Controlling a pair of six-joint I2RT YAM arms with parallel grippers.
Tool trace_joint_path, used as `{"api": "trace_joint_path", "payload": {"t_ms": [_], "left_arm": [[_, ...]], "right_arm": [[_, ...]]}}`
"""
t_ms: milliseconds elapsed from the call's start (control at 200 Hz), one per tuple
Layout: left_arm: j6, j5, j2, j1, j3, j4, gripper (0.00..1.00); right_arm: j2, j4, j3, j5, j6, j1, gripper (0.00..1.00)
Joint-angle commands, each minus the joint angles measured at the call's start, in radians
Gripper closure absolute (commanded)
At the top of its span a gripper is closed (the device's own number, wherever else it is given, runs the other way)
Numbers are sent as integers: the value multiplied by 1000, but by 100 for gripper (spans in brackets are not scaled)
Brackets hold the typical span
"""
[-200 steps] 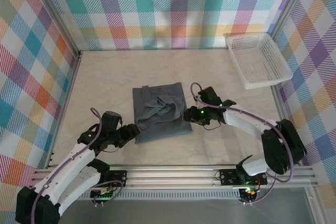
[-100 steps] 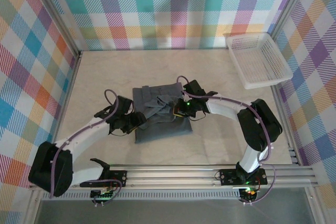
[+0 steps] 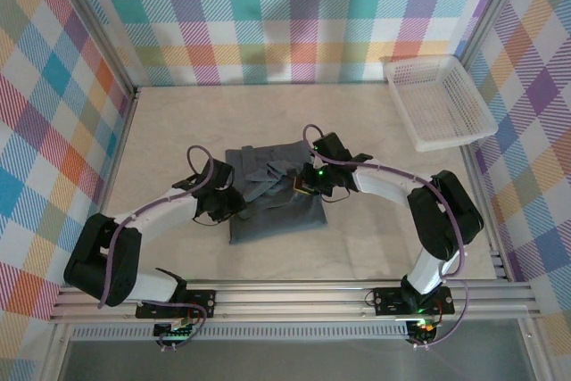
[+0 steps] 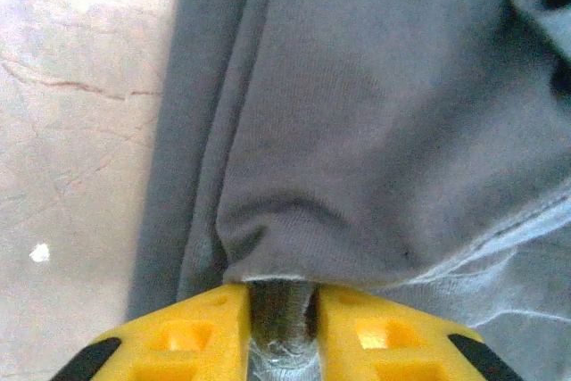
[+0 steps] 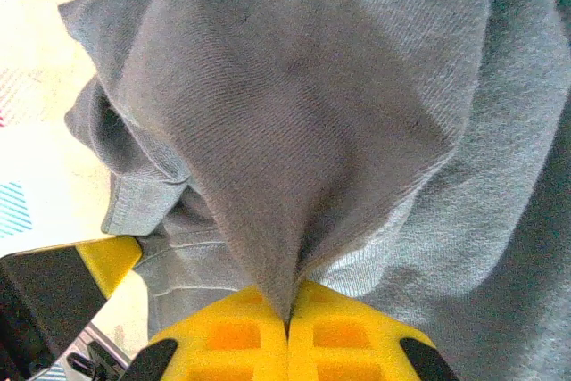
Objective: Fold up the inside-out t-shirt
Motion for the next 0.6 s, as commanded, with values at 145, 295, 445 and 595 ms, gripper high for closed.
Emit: {"api": "trace_joint_path", "payload": {"t_ms": [145, 295, 445, 595], "left_arm": [[-4, 44, 21, 46, 105, 41, 100], [19, 90, 95, 123, 253, 28, 100], [60, 105, 288, 207, 435, 48, 77], [77, 150, 476, 300, 601, 67, 48]], "right_arm": [[-35, 8, 49, 24, 64, -16, 100], [51, 20, 154, 43, 119, -70, 100], [247, 4, 376, 13, 89, -143, 69], [412, -110, 646, -52, 9, -203, 59]]}}
